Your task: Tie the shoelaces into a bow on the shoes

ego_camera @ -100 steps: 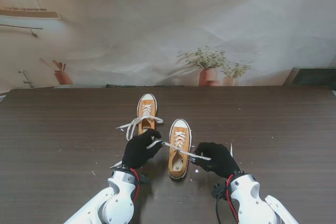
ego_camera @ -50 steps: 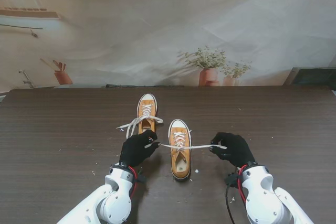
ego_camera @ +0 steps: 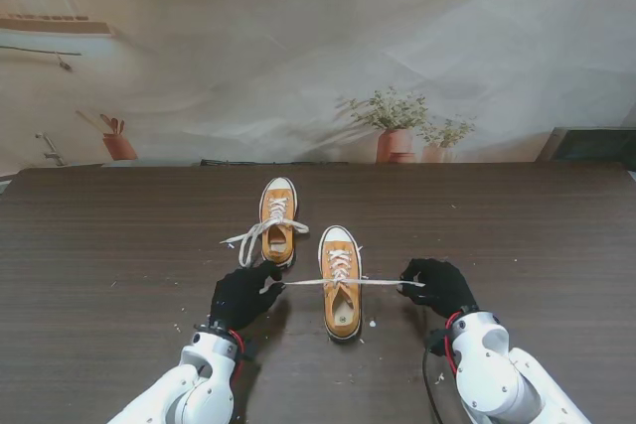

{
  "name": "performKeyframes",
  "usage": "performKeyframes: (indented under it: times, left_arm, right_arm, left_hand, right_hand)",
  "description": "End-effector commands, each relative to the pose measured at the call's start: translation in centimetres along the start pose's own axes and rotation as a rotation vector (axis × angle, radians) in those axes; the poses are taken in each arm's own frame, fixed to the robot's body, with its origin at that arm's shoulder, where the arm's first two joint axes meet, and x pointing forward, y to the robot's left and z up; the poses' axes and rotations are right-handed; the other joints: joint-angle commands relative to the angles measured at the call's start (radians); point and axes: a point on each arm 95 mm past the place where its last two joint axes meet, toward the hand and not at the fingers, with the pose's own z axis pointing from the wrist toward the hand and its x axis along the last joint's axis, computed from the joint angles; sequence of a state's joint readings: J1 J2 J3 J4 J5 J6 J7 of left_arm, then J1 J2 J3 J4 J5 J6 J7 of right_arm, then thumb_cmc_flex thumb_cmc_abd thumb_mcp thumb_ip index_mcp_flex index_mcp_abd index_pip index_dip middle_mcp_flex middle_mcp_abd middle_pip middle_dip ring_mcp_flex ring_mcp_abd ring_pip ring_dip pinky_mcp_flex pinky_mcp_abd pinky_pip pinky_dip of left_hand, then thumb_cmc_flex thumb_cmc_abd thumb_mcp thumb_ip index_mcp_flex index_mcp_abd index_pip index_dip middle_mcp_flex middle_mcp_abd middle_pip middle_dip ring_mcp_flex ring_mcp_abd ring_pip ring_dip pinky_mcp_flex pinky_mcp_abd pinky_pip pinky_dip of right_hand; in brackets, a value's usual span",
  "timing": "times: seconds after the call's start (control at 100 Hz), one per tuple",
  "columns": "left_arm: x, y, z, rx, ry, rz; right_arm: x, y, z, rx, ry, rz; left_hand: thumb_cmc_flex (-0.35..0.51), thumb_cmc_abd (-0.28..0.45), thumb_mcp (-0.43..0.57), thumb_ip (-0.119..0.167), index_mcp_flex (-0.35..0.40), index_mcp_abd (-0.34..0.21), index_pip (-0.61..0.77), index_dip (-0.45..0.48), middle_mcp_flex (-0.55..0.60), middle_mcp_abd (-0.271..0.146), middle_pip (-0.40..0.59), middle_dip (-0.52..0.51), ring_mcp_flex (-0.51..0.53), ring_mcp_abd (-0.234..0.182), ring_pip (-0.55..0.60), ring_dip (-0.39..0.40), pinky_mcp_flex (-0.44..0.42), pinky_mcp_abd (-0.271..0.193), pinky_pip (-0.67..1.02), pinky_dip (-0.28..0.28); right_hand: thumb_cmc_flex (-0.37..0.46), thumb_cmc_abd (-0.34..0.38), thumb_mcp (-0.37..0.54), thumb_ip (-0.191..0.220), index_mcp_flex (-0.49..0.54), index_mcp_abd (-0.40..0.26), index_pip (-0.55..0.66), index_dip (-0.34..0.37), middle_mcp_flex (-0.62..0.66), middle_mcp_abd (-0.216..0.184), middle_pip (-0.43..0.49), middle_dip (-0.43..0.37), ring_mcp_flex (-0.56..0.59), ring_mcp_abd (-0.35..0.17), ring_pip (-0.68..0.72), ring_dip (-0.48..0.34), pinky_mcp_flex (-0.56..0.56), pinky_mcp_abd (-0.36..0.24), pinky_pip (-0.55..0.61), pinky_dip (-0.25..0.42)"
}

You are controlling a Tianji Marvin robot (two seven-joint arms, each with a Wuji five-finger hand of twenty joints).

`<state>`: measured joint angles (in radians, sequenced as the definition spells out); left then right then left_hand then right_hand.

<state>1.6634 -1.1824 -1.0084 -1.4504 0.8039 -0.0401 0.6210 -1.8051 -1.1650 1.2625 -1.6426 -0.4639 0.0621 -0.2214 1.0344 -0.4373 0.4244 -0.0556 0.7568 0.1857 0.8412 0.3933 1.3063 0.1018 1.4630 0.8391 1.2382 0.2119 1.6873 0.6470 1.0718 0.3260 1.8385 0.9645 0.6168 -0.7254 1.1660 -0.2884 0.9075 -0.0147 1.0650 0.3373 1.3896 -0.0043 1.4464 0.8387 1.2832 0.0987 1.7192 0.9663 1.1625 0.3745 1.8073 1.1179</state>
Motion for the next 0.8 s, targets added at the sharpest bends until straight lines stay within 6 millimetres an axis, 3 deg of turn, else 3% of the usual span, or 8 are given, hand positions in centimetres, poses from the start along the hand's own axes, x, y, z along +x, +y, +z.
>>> performKeyframes:
  times: [0.0, 0.14, 0.19, 0.33, 0.45, 0.5, 0.62, 0.79]
  left_arm:
    - [-0.5, 0.2, -0.5, -0.031, -0.012, 0.015]
    - [-0.8, 0.5, -0.6, -0.044, -0.030, 0.039]
    - [-0.7, 0.5, -0.6, -0.051, -0.033, 0.036]
    - [-0.2, 0.5, -0.4, -0.036, -0.018, -0.021]
    - [0.3, 0.1, -0.5, -0.014, 0.001, -0.052]
    - [0.5, -0.1, -0.6, -0.012, 0.005, -0.064]
    - [1.0, -0.5, -0.8, -0.013, 0.012, -0.102]
    - [1.4, -0.9, -1.0, 0.015, 0.049, -0.143]
  right_arm:
    - [-0.4, -0.4, -0.3, 0.011, -0.031, -0.018]
    - [-0.6, -0.8, -0.3, 0.013, -0.053, -0.053]
    - [-0.6, -0.8, -0.3, 0.016, -0.044, -0.064]
    - [-0.2, -0.6, -0.6, -0.011, 0.003, -0.094]
    - [0.4, -0.1, -0.7, -0.072, 0.046, -0.101]
    - [0.6, 0.0, -0.8, -0.086, 0.072, -0.076]
    - [1.4, 0.3, -1.0, -0.098, 0.125, 0.012]
    - [2.2, 0.7, -1.4, -0.052, 0.177, -0.006]
  left_hand:
    - [0.062, -0.023, 0.013, 0.001, 0.013, -0.075, 0.002, -0.014, 0.054, 0.149, 0.038, 0.000, 0.027, 0.096, 0.100, 0.036, 0.039, -0.179, 0.256, 0.021]
    - [0.060, -0.011, 0.006, -0.002, 0.005, -0.073, -0.001, -0.013, 0.054, 0.146, 0.037, -0.002, 0.028, 0.090, 0.098, 0.036, 0.039, -0.182, 0.256, 0.016]
    - [0.057, 0.009, -0.021, 0.004, -0.010, -0.070, -0.014, -0.011, 0.053, 0.104, 0.031, -0.005, 0.029, 0.048, 0.092, 0.030, 0.041, -0.207, 0.256, -0.009]
    - [0.058, 0.030, -0.051, 0.011, -0.040, -0.103, -0.050, -0.019, 0.053, 0.090, 0.027, -0.004, 0.030, 0.036, 0.089, 0.024, 0.040, -0.212, 0.256, -0.035]
    - [0.058, 0.033, -0.056, 0.014, -0.044, -0.116, -0.062, -0.025, 0.052, 0.082, 0.026, -0.003, 0.030, 0.033, 0.087, 0.022, 0.039, -0.209, 0.256, -0.040]
    - [0.059, 0.033, -0.057, 0.015, -0.045, -0.118, -0.068, -0.029, 0.052, 0.082, 0.026, -0.002, 0.030, 0.032, 0.086, 0.021, 0.039, -0.208, 0.256, -0.042]
    - [0.061, 0.037, -0.059, 0.016, -0.049, -0.111, -0.080, -0.036, 0.053, 0.082, 0.026, -0.002, 0.030, 0.032, 0.085, 0.020, 0.038, -0.204, 0.256, -0.046]
    - [0.066, 0.045, -0.079, 0.019, -0.056, -0.119, -0.099, -0.037, 0.052, 0.075, 0.020, 0.000, 0.029, 0.029, 0.076, 0.015, 0.036, -0.185, 0.256, -0.070]
  right_hand:
    - [0.061, 0.006, 0.072, -0.006, 0.043, -0.041, 0.019, 0.004, 0.063, 0.051, 0.080, 0.017, 0.023, -0.010, 0.102, 0.022, 0.038, -0.006, 0.287, 0.024]
    - [0.060, 0.008, 0.074, -0.008, 0.037, -0.029, 0.013, 0.003, 0.062, 0.051, 0.082, 0.017, 0.023, -0.012, 0.100, 0.024, 0.039, -0.012, 0.287, 0.027]
    - [0.049, 0.014, 0.063, -0.011, 0.016, -0.015, -0.003, -0.008, 0.062, 0.048, 0.077, 0.015, 0.024, -0.017, 0.096, 0.022, 0.039, -0.014, 0.287, 0.024]
    - [-0.012, 0.020, 0.057, -0.011, -0.139, 0.059, -0.099, -0.097, 0.062, -0.007, 0.050, 0.004, 0.027, -0.067, 0.088, 0.012, 0.044, -0.051, 0.287, 0.002]
    - [-0.048, 0.084, 0.085, 0.056, -0.237, 0.087, -0.224, -0.127, 0.062, -0.018, 0.039, 0.001, 0.027, -0.069, 0.087, 0.002, 0.044, -0.056, 0.287, -0.005]
    - [-0.034, 0.101, 0.085, 0.080, -0.257, 0.025, -0.247, -0.139, 0.062, -0.004, 0.035, -0.001, 0.026, -0.057, 0.087, 0.000, 0.042, -0.045, 0.287, -0.005]
    - [0.038, 0.110, 0.096, 0.152, -0.195, -0.241, -0.269, -0.117, 0.062, 0.071, 0.028, 0.011, 0.023, 0.006, 0.090, -0.005, 0.034, 0.016, 0.287, -0.007]
    - [0.081, 0.063, 0.116, 0.170, 0.014, -0.397, -0.244, -0.083, 0.063, 0.132, 0.018, 0.012, 0.022, 0.024, 0.090, -0.008, 0.033, 0.027, 0.287, -0.017]
